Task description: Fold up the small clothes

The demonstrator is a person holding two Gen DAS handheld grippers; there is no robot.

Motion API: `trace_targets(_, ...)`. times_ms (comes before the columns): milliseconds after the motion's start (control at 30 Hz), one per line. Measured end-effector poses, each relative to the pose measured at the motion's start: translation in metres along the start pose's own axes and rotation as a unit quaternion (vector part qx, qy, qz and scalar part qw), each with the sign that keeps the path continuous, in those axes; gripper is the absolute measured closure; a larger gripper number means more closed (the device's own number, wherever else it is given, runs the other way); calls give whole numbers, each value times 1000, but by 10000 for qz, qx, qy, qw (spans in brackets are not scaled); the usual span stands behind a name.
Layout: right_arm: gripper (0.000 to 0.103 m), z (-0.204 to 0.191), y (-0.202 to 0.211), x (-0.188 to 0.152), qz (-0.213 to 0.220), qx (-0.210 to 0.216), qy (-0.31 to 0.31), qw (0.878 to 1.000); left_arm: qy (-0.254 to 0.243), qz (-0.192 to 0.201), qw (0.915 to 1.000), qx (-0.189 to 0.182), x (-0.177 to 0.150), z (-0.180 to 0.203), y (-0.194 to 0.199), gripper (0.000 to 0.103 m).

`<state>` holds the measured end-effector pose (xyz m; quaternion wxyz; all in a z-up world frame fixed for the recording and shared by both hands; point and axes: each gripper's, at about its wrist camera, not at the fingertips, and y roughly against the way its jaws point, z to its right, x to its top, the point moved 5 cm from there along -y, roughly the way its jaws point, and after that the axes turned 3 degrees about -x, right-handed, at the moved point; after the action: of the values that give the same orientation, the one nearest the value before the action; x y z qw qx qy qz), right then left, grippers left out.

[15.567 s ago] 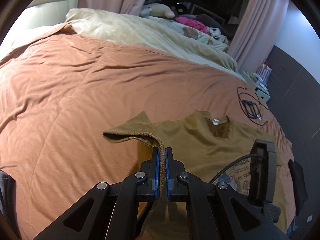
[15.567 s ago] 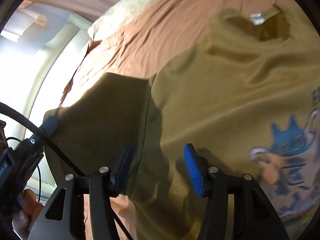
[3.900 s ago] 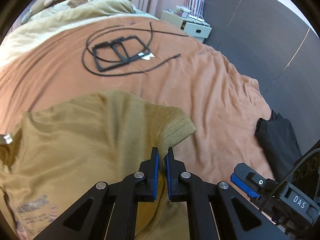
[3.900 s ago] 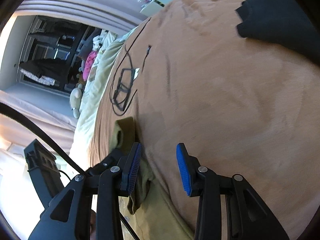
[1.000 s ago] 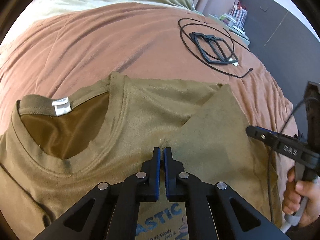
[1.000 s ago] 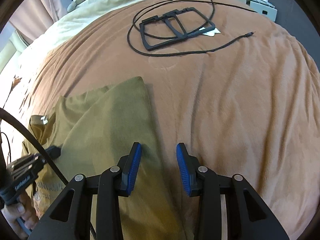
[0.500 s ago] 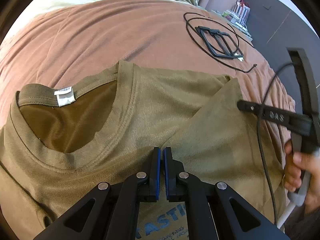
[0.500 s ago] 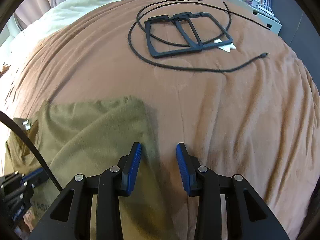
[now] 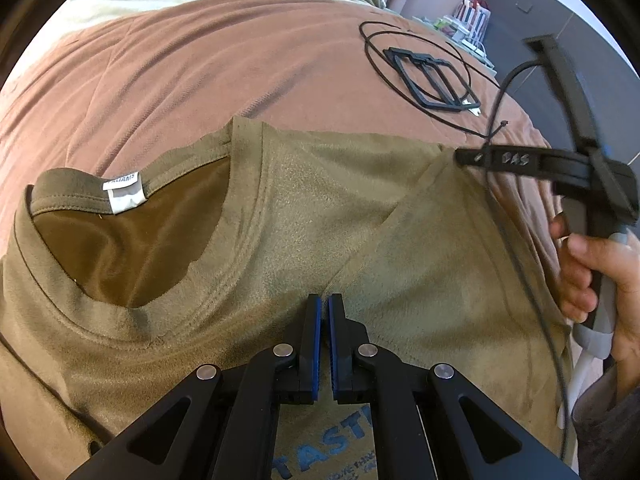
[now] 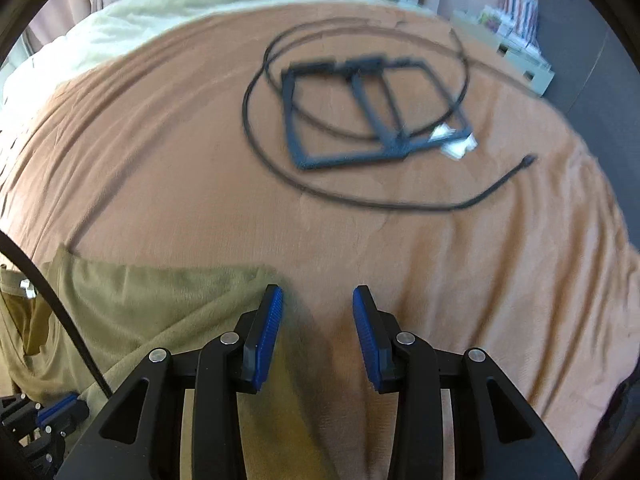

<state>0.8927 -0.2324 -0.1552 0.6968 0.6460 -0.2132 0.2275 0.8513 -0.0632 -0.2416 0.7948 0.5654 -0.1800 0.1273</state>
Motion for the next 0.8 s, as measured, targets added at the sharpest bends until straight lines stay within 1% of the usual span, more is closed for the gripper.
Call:
trace_targets(100, 69, 8, 13, -4, 18, 203, -118, 9997, -15, 19, 10000, 61, 2, 2, 2, 98)
trace_targets(167, 69, 8, 15, -16, -192, 403, 91, 9990, -55, 43, 9999, 116, 2, 3, 4, 95)
trace_targets(233, 69, 6, 17, -30, -318, 472, 393, 9976, -69, 80, 9997, 227, 1, 3, 7, 86)
trace_targets(267, 69, 6, 18, -38, -368, 465, 536, 9968, -40, 91, 9996, 255, 0, 2, 8, 85)
trace_targets(367, 69, 9, 20, -59, -571, 567, 721, 9941, 104, 128, 9995, 271, -3, -1, 14, 73)
trace_targets(433, 69, 10, 22, -74, -648, 560, 865, 9926, 136, 167, 9992, 327, -6, -4, 22, 62)
trace_targets(500, 69, 11, 27, -85, -689, 574, 973, 9912, 160, 191, 9990, 382, -10, -6, 30, 58)
trace_targets(700, 69, 11, 39, -115, -856, 392, 1401, 9857, 265, 262, 9984, 433, -21, -10, 58, 50)
trace_targets(800, 69, 11, 45, -126, -738, -24, 1698, 9827, 352, 303, 9979, 456, -28, -14, 75, 50)
